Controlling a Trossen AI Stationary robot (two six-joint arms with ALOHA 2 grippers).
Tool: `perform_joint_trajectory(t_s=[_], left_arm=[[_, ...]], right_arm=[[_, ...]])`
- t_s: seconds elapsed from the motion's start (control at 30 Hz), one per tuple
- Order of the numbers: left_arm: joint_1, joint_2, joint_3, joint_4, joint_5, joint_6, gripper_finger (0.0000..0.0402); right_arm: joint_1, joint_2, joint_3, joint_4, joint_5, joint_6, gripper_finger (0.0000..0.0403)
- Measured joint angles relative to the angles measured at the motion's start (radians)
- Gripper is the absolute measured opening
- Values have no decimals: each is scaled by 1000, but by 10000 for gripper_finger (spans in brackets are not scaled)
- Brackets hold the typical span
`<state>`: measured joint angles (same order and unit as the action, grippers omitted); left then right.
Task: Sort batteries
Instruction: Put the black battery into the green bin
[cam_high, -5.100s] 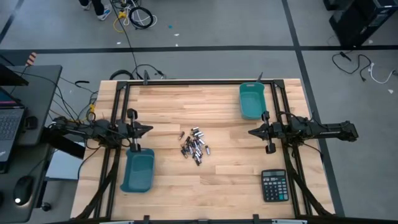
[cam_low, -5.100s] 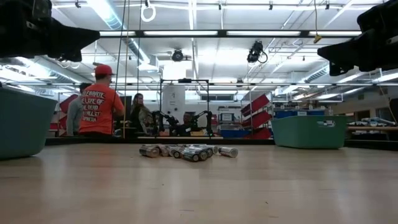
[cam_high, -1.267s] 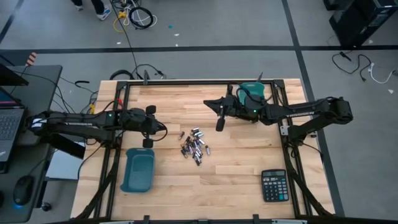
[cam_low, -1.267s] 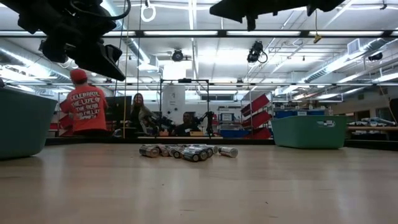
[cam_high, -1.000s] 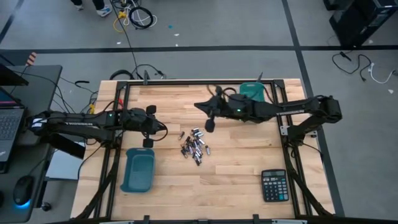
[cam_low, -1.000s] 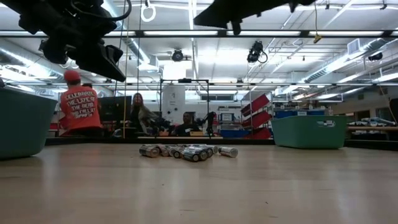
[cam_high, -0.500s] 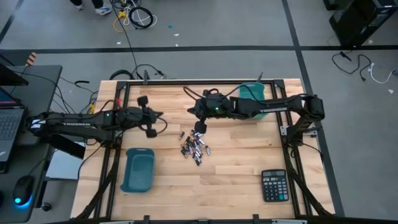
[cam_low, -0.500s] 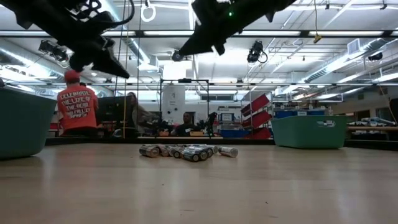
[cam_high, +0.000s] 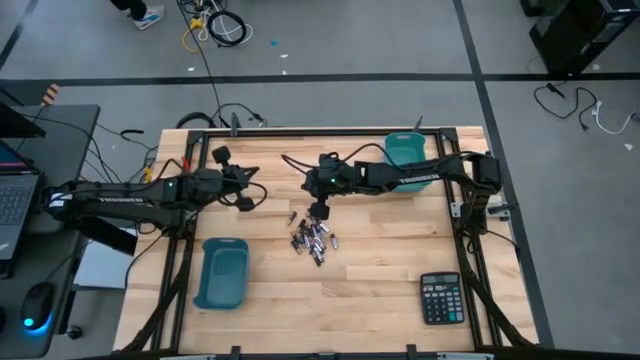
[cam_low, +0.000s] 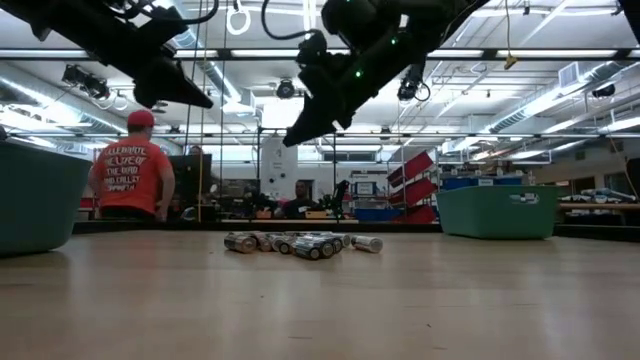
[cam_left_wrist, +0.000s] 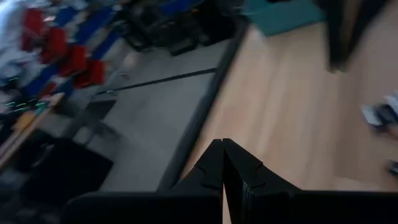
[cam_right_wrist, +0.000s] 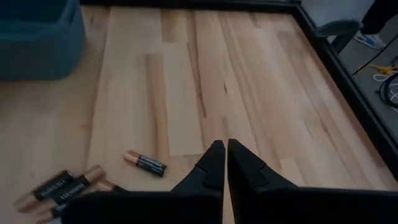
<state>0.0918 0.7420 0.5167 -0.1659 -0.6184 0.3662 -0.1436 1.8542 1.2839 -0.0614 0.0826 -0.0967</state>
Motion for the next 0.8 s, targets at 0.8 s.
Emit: perform_joint_trajectory(t_s=[0.8], left_arm=[[0, 3, 0, -157, 308, -105, 2]], right_arm=[[10, 111, -2, -141, 0, 71, 71]])
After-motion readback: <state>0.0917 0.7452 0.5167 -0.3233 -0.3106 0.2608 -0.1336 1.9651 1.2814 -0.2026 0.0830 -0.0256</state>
